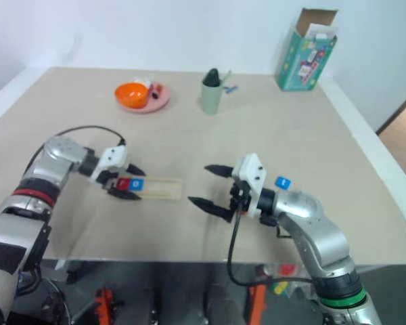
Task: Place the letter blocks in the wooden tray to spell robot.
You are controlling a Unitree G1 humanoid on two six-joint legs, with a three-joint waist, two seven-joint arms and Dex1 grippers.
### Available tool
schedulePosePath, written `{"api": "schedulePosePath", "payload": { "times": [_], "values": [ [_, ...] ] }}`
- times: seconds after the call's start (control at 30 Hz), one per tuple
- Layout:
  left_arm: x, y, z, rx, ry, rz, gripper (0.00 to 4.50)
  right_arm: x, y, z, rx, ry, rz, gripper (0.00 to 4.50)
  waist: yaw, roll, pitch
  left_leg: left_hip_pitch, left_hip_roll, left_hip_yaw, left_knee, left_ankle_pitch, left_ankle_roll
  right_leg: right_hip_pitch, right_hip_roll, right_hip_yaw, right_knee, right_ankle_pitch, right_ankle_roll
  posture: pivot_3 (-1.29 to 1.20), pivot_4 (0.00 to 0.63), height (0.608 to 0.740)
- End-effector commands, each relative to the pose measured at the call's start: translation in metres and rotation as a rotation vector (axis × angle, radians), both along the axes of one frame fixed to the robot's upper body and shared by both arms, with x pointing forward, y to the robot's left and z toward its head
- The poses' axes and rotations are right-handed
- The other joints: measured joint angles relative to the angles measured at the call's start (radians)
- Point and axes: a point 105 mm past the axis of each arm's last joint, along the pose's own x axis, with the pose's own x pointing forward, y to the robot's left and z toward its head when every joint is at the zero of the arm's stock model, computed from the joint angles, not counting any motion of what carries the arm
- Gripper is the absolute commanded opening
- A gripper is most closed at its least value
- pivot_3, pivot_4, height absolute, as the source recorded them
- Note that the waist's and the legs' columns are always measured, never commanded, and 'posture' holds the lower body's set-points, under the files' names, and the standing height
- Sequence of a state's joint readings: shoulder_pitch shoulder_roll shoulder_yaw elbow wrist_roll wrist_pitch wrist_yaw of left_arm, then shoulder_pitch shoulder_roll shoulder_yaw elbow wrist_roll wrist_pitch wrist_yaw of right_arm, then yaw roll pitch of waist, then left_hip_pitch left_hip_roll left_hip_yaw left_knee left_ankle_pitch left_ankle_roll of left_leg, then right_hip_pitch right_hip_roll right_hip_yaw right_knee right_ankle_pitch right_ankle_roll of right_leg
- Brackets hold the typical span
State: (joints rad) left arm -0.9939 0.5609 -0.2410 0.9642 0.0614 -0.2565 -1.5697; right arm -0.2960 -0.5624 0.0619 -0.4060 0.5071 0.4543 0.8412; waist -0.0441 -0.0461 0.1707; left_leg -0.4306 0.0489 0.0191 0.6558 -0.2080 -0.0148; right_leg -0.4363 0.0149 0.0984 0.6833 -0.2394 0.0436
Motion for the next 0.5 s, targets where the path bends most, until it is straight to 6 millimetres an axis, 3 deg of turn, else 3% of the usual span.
{"api": "schedulePosePath", "payload": {
  "times": [0.03,0.3,0.5],
  "values": [
    [0.004,-0.016,0.009,0.016,-0.064,-0.022,3.21,0.0,0.0,0.015,0.013,-0.062,0.002,4.5,-0.001,0.0,0.0,0.0,0.0,0.0,0.0,0.0,0.0,0.0,0.0,0.0,0.0,0.0,0.0,0.0,0.15,0.74],
    [0.003,-0.053,0.012,0.023,-0.078,-0.068,3.21,0.004,0.004,0.014,0.017,-0.06,0.011,4.5,-0.002,0.0,0.0,0.0,0.0,-0.001,0.0,0.0,0.0,0.0,0.001,0.0,0.0,0.0,0.0,0.0,0.15,0.74],
    [-0.001,-0.068,0.005,0.035,-0.048,-0.059,3.21,0.005,0.005,0.012,0.018,-0.058,0.014,4.5,-0.002,0.0,0.0,0.0,0.0,-0.001,0.0,0.0,0.0,0.0,0.001,0.0,0.0,0.0,0.0,0.0,0.15,0.74]
  ]
}}
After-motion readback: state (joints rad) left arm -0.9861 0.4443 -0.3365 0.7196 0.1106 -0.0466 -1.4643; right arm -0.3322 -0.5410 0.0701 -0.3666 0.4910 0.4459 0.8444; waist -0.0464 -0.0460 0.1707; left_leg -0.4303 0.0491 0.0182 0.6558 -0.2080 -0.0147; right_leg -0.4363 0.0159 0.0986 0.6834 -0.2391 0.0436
